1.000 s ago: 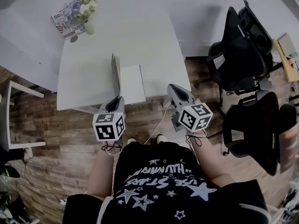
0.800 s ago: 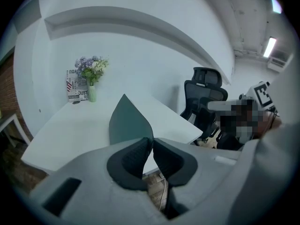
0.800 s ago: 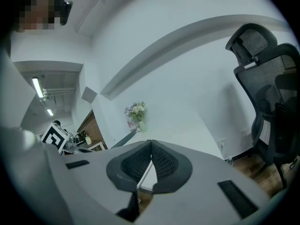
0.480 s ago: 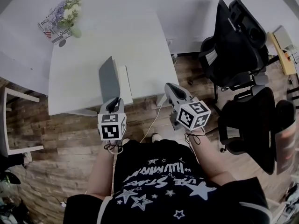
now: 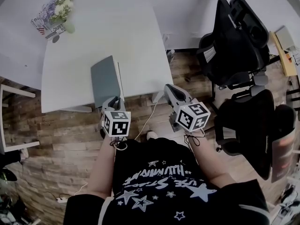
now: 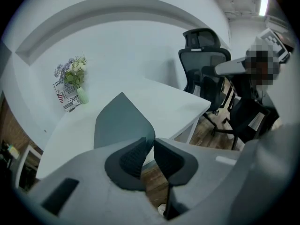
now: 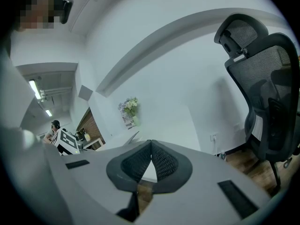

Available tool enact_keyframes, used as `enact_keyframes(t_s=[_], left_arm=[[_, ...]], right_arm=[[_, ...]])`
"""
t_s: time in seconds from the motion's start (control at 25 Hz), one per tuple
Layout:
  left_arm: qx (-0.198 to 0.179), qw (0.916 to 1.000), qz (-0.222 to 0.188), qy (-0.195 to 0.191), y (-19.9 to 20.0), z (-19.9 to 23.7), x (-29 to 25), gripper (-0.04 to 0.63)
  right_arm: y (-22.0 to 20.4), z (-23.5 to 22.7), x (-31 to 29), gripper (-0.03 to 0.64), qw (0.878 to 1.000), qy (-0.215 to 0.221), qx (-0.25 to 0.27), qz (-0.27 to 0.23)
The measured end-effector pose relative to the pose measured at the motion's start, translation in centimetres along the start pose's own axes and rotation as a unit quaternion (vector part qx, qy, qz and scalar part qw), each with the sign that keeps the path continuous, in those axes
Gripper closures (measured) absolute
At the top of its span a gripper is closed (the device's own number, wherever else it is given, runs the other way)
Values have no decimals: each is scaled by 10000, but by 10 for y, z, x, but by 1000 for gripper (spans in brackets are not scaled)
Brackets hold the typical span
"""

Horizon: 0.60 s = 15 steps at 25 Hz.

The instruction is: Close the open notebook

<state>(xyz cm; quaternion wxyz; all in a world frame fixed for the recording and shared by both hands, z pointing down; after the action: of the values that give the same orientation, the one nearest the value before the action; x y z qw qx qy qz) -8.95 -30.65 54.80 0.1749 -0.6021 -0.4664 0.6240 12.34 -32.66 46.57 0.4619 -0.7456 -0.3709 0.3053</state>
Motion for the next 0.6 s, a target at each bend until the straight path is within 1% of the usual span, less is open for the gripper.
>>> enact_keyframes(t_s=[0.2, 0.36, 0.48, 0.6], left_arm=[[-133, 9994, 284, 164, -11, -9, -12, 529], [-197, 9987, 397, 238, -16, -15, -16, 505], [-63, 9989, 360, 279, -15, -16, -11, 482], [119, 9992, 200, 339, -5, -15, 1, 465]], right_arm=[[-1, -9, 3, 615, 9999, 64, -109, -6], [-8, -13, 5, 615, 9995, 216, -189, 120], [-14, -12, 4, 615, 9987, 384, -250, 241], [-14, -8, -1, 615, 9978, 535, -267, 269]])
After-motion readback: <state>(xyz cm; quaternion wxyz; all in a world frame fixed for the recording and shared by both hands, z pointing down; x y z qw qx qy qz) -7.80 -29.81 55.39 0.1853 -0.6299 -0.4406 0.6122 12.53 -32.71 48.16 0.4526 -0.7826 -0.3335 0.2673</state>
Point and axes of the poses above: the fingertips, and each gripper's own axes: x backward along the fingers, z to its left, y out of its top, the point moved 2 cm from there along x, backward along the fingers, and after that the axes turned 10 degrees about -z, right-handed, at the moved point
